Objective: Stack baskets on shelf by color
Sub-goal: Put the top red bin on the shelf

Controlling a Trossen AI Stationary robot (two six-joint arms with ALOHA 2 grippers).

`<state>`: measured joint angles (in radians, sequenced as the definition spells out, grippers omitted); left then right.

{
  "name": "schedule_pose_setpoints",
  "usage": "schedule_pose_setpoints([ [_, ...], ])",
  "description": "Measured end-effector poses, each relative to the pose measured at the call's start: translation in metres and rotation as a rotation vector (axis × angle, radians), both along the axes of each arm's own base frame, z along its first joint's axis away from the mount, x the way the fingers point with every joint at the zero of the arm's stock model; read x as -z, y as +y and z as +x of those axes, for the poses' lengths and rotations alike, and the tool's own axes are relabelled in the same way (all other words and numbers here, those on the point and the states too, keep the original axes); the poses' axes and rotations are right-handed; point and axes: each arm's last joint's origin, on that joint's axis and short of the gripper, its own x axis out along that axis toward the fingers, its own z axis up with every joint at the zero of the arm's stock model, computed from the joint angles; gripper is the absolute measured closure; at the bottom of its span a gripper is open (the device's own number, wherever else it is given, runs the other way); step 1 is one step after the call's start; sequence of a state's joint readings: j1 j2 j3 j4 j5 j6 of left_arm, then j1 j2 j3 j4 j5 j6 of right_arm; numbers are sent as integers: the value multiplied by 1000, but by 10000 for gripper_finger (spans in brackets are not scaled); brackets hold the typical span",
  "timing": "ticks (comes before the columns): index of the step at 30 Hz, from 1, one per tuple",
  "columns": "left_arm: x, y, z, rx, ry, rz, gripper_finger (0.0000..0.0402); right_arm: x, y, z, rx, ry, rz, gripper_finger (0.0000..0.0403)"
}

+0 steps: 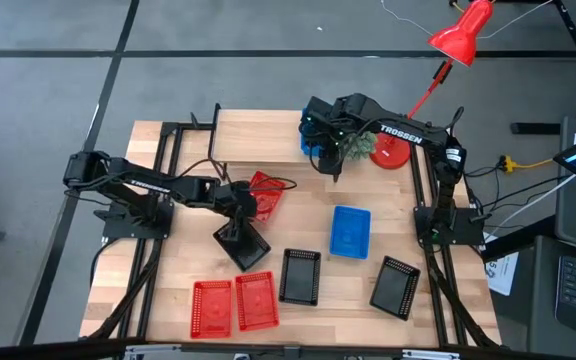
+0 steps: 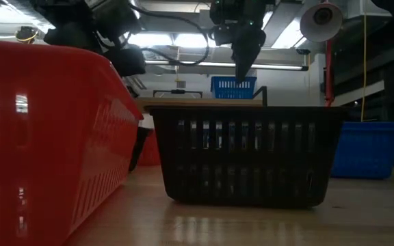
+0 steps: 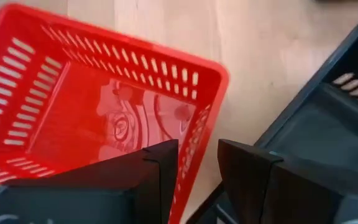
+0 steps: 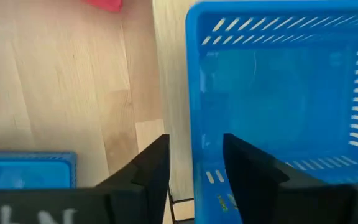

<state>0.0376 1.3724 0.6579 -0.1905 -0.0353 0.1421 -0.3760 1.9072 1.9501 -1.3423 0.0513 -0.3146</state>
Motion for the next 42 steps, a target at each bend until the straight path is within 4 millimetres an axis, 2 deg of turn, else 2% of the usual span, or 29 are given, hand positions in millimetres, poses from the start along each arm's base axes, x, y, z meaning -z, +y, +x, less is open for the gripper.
schedule_pose_setpoints([
  [9, 20, 2, 7, -25, 73, 65, 303, -47, 28, -4, 52, -75, 13, 249],
  [11, 21, 1, 7, -52, 80, 119, 330, -60, 40, -7, 103, -92, 36, 249],
  [13, 20, 0, 7, -68, 76, 149, 375, -71, 54, -10, 165, -104, 68, 249],
  [15, 13, -2, 9, -95, 63, 134, 392, -82, 70, -11, 200, -172, 119, 249],
  [17, -1, -6, 13, -114, 37, 110, 398, -92, 89, -16, 185, -203, 217, 249],
  [20, -35, -16, 16, -93, -5, 95, 400, -103, 118, -23, 135, -231, 300, 249],
  [26, -105, -35, 16, -72, -2, 36, 401, -104, 169, -35, 104, -198, 362, 249],
  [29, -131, -34, 14, -70, 21, 112, 401, -102, 196, -37, 94, -174, 380, 249],
  [31, -146, -24, 12, -85, 39, 191, 401, -94, 214, -39, 91, -154, 334, 249],
  [33, -156, -5, 7, -106, 91, 247, 401, -82, 232, -41, 102, -118, 268, 249],
  [36, -161, 35, -1, -176, 161, 254, 401, -61, 257, -48, 156, -53, 237, 249],
  [39, -160, 74, -12, -199, 188, 172, 401, -44, 279, -57, 226, 7, 220, 249],
  [42, -162, 98, -29, -209, 183, 178, 401, -28, 296, -63, 283, 34, 212, 249],
])
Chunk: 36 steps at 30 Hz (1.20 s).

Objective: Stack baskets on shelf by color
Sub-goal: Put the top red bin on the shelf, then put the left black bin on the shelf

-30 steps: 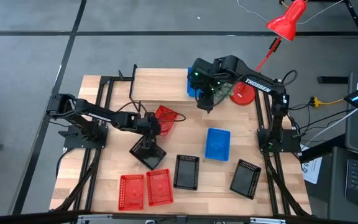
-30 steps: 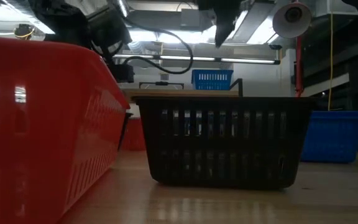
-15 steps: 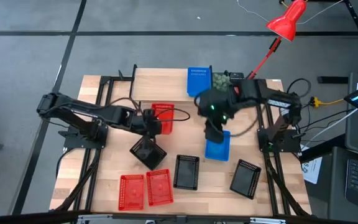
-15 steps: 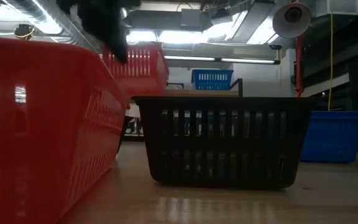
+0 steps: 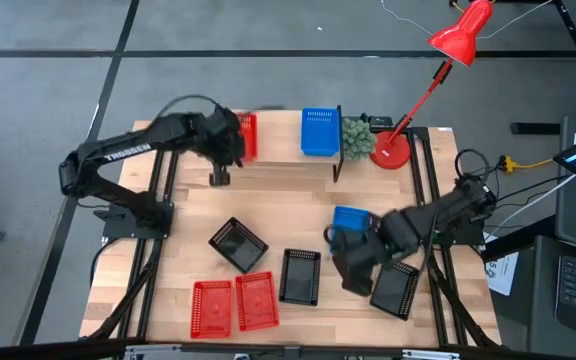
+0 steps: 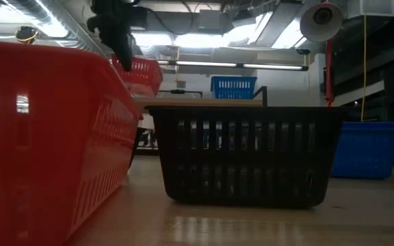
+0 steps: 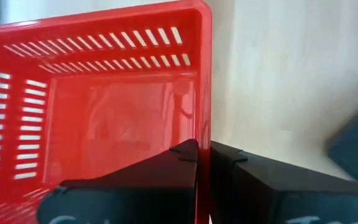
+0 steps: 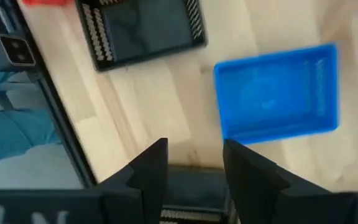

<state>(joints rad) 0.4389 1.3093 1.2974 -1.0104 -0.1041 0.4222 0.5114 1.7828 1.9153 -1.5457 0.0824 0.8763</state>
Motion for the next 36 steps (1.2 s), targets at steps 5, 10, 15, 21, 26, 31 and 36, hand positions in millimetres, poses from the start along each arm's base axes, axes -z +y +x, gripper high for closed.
schedule_pose_setpoints([
  [5, 13, 24, -9, 46, -20, -64, 401, 20, 22, -5, 82, -19, -4, 249],
  [10, 23, 34, -16, 59, -5, -74, 401, 39, 43, -10, 98, -72, -5, 249],
  [15, 27, 41, -19, 25, -13, -71, 387, 60, 57, -21, 117, -63, -34, 249],
  [21, 26, 41, -20, 1, -26, -78, 345, 75, 72, -34, 128, -49, -29, 249],
  [26, 23, 40, -21, 0, -30, -77, 318, 81, 81, -43, 148, -44, -21, 249],
  [31, 8, 35, -16, 8, -73, -59, 311, 85, 88, -52, 144, -35, -19, 249],
  [36, -23, 26, -13, 29, -122, -44, 311, 100, 95, -65, 176, 50, 2, 249],
])
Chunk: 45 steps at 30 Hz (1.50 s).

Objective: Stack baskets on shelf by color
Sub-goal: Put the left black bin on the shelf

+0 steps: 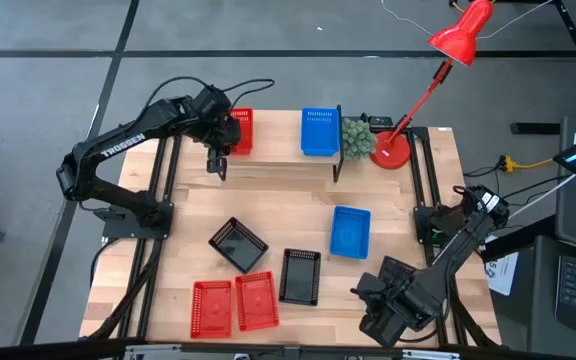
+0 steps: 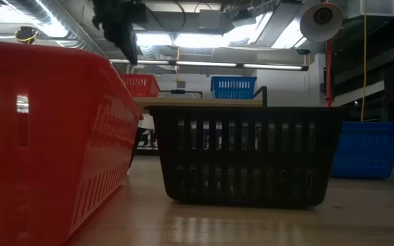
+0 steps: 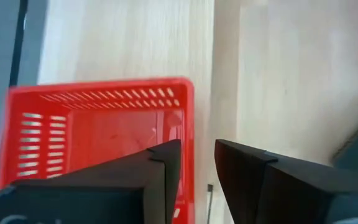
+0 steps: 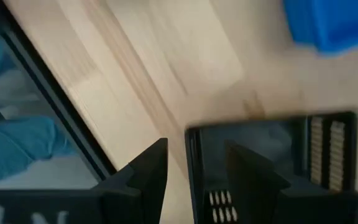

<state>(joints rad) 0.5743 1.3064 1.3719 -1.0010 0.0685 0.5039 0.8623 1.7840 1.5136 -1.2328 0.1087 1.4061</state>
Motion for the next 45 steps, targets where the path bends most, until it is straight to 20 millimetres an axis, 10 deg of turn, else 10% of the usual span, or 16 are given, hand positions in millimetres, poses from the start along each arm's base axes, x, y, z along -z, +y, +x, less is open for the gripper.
schedule_pose_setpoints([
  [10, -49, -48, 6, 41, -87, -84, 311, 65, 5, -31, 38, 155, 55, 249],
  [18, -51, -93, 12, 58, -99, -228, 311, 85, 7, -39, 11, 157, 104, 249],
  [34, -54, -133, 18, 100, -127, -152, 311, 55, 25, -36, -54, 156, 194, 249],
  [45, -47, -154, 27, 80, -112, -236, 311, 85, 33, -45, -171, 248, 59, 249],
])
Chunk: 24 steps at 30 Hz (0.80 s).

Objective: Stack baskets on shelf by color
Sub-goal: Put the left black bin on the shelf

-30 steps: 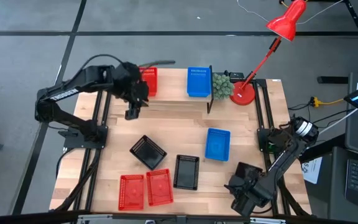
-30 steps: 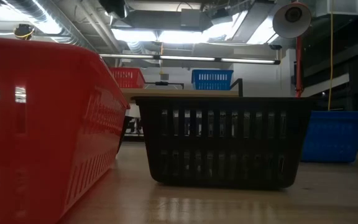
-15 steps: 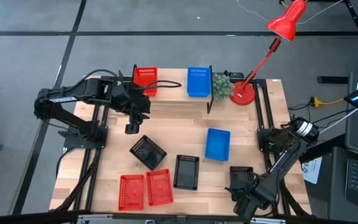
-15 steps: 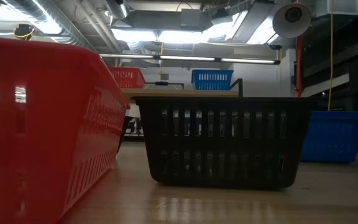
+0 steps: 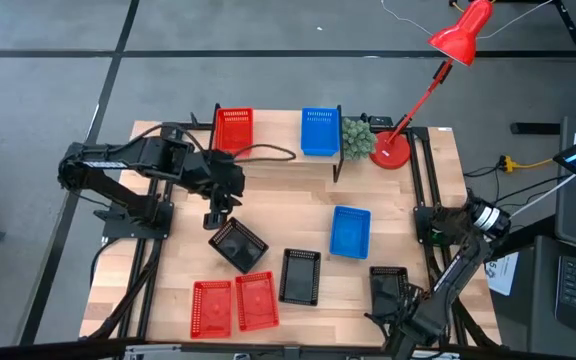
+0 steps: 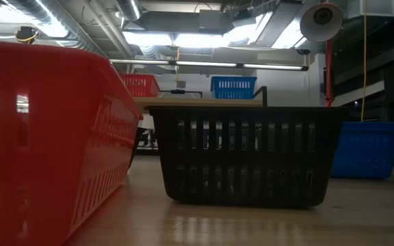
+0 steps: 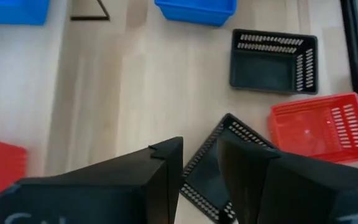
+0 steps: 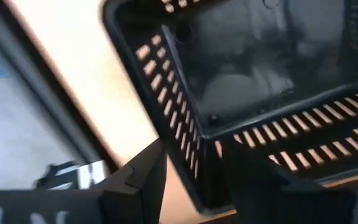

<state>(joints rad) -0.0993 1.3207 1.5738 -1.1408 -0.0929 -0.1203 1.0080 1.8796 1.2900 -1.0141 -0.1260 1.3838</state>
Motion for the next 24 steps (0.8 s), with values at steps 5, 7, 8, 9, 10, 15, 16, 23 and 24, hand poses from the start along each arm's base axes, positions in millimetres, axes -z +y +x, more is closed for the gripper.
schedule_pose_setpoints([
  [5, 17, -23, 11, -32, 76, -83, 311, 18, 0, 2, 15, -3, -98, 250],
  [7, 32, -35, 17, -62, 130, -126, 311, 24, 0, 5, 22, -4, -113, 261],
  [8, 43, -42, 18, -82, 168, -143, 311, 28, 1, 7, 28, -3, -115, 273],
  [9, 54, -49, 19, -112, 217, -160, 311, 32, 1, 9, 33, -3, -114, 291],
  [10, 65, -55, 20, -147, 255, -177, 311, 35, 3, 10, 32, -5, -106, 313],
  [15, 115, -87, 14, -260, 411, -236, 311, 34, 6, 16, 35, -59, -93, 394],
  [16, 122, -97, 12, -256, 423, -259, 311, 32, 7, 17, 37, -65, -103, 397],
  [23, 146, -165, -17, -156, 372, -377, 311, -13, 12, 28, 44, -115, -222, 401],
  [24, 148, -173, -22, -137, 354, -389, 311, -23, 12, 31, 53, -135, -244, 401],
])
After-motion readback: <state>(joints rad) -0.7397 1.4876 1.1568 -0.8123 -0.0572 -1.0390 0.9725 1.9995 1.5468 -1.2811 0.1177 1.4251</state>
